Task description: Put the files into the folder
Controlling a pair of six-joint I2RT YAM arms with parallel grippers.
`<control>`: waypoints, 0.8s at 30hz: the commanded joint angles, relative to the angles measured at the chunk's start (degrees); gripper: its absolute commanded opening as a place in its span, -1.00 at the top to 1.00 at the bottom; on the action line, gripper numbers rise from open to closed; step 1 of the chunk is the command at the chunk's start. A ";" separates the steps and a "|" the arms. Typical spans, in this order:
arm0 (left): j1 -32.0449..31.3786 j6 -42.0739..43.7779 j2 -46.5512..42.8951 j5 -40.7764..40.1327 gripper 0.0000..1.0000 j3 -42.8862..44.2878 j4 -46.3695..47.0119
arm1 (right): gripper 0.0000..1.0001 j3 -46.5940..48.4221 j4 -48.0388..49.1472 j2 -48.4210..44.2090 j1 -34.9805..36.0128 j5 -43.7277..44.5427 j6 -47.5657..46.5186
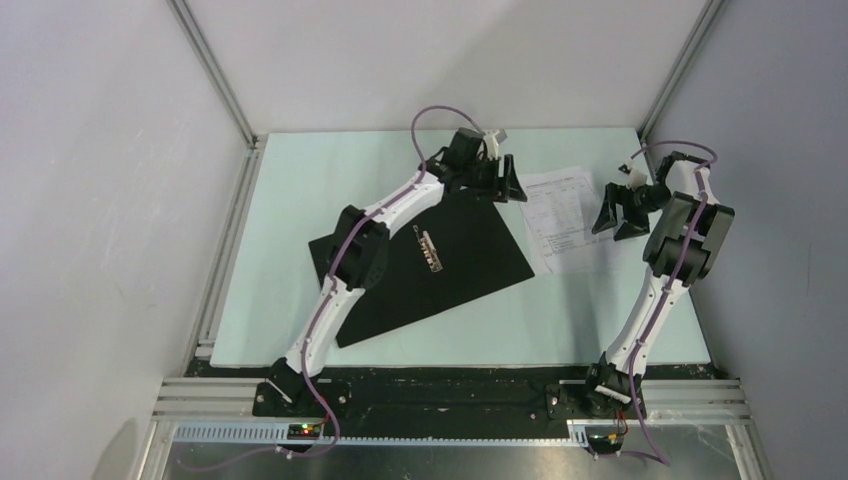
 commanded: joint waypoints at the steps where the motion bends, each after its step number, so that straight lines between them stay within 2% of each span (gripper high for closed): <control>1: -2.73 -6.80 4.04 -0.55 -0.42 3.11 6.74 | -0.61 1.88 3.85 -1.08 -0.71 -0.73 1.87; 9: -4.26 -12.89 6.47 -11.10 -0.58 1.88 7.31 | -0.65 -1.26 15.35 -2.63 0.53 8.88 5.53; 14: -5.08 -16.26 7.29 -15.27 -0.60 0.81 6.07 | -0.63 -0.72 13.97 -0.74 3.16 8.77 5.59; 16: -5.34 -17.40 7.60 -15.55 -0.60 0.42 5.66 | -0.61 -0.53 13.54 -0.76 4.67 11.27 6.03; 21: -5.44 -19.64 8.06 -15.67 -0.60 -0.12 5.20 | -0.65 -4.20 19.57 -3.40 4.67 11.59 7.72; 24: -5.63 -21.28 8.30 -16.15 -0.60 0.19 5.02 | -0.65 -1.60 13.07 -0.23 5.30 10.06 6.60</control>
